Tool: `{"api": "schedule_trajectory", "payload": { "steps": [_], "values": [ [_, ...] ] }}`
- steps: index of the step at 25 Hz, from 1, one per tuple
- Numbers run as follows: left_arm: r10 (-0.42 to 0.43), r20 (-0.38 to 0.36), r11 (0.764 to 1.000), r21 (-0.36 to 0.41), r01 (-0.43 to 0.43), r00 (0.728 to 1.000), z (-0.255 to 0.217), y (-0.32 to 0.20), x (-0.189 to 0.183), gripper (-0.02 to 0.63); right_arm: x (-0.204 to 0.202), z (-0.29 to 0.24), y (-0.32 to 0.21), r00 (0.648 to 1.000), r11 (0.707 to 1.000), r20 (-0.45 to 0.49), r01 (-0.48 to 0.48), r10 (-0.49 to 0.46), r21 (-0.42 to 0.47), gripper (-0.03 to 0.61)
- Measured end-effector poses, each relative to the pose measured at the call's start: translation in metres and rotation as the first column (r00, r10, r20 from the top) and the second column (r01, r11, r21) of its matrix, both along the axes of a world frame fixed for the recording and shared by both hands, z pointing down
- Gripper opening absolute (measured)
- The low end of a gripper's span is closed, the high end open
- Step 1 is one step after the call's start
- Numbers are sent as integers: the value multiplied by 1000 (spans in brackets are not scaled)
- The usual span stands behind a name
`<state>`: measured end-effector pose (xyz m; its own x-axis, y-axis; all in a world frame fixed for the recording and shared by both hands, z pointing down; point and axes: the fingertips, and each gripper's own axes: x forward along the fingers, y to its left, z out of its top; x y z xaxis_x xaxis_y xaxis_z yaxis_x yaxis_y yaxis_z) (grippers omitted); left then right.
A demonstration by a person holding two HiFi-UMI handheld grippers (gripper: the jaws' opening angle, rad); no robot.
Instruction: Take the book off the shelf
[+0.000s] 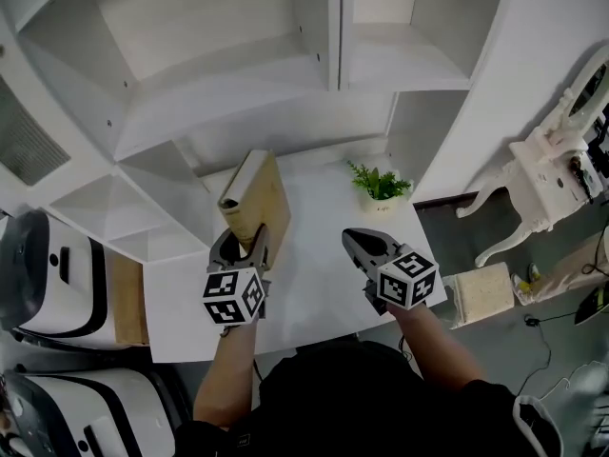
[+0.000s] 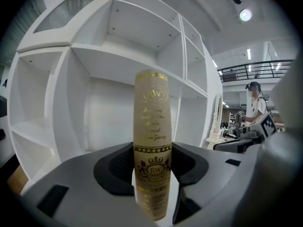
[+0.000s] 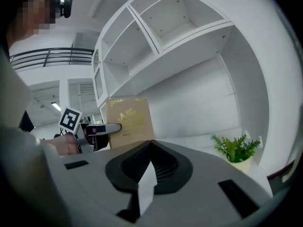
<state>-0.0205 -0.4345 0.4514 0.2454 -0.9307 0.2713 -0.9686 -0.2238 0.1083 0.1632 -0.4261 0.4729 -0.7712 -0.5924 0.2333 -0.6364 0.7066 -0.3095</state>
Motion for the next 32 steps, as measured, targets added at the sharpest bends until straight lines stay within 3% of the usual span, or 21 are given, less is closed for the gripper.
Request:
{"api": "schedule_trajectory", "payload": {
  "steps": [6, 17, 32],
  "values": [
    [19, 40, 999, 49, -21, 999, -14, -7, -28, 204, -28, -25, -10, 998, 995, -57, -8, 13, 96, 15],
    [-13, 16, 997, 81, 11, 1000, -39, -23, -37, 204, -30, -89, -38, 999, 965, -48, 30, -18, 260, 14],
    [-71, -6, 995, 76, 71, 997, -39, -21, -25, 204, -5, -82, -41, 999, 967, -12, 42, -41, 251, 14]
  ]
}}
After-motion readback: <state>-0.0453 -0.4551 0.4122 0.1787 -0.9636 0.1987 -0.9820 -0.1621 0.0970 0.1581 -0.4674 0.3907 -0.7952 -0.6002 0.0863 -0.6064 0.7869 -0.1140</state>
